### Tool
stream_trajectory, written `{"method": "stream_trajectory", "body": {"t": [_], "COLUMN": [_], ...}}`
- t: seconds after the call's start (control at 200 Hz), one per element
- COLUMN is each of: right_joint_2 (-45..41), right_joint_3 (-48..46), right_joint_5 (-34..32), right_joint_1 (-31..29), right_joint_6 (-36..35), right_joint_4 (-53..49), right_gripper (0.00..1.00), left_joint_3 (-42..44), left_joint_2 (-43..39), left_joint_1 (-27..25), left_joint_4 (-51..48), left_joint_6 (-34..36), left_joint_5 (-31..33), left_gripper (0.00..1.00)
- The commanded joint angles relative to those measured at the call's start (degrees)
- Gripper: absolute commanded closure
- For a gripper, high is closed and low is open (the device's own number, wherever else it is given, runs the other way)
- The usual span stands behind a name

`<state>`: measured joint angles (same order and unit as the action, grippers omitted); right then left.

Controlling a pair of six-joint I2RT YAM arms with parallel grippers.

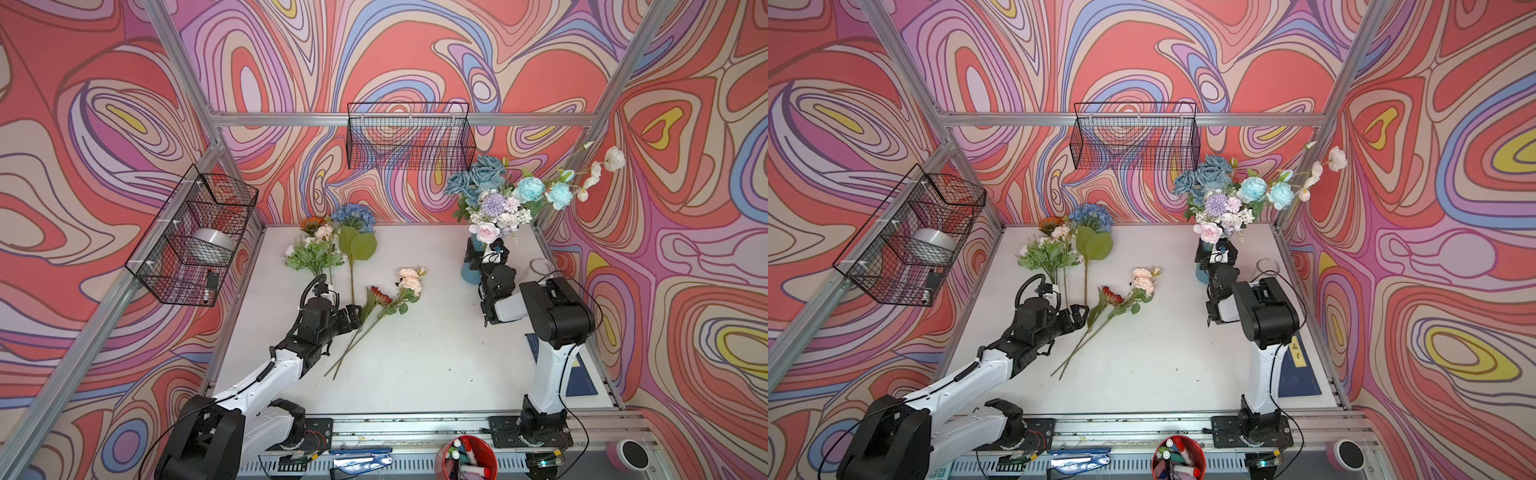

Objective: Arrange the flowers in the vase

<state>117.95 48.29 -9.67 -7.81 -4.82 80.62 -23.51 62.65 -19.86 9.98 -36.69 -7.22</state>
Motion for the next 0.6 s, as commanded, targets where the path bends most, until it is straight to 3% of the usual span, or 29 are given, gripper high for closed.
{"method": "stream_trajectory", "body": {"t": [0.0, 0.125, 0.346, 0.591], "right_joint_2": [2.24, 2.8, 0.03, 0.11], "right_joint_3": [3.93, 4.35, 0.05, 1.89], "right_joint_5": [-0.63, 1.26, 2.68, -1.04], "right_joint_1": [0.6, 0.87, 0.78, 0.87], "right_joint_6": [-2.38, -0.98, 0.82, -2.65], "right_joint_4": [4.47, 4.7, 4.88, 4.81], "right_gripper": [0.51, 0.5, 0.61, 0.68], "left_joint_3": [-1.45, -1.22, -1.1, -1.1], "left_joint_2": [-1.16, -1.75, -1.59, -1.56], "left_joint_1": [0.24, 0.25, 0.26, 0.26], "left_joint_4": [-0.02, -0.31, 0.22, 0.23], "left_joint_6": [0.02, 0.27, 0.32, 0.43], "left_joint_5": [0.96, 1.51, 1.36, 0.73], "left_gripper": [0.14, 0.14, 0.14, 0.14]}}
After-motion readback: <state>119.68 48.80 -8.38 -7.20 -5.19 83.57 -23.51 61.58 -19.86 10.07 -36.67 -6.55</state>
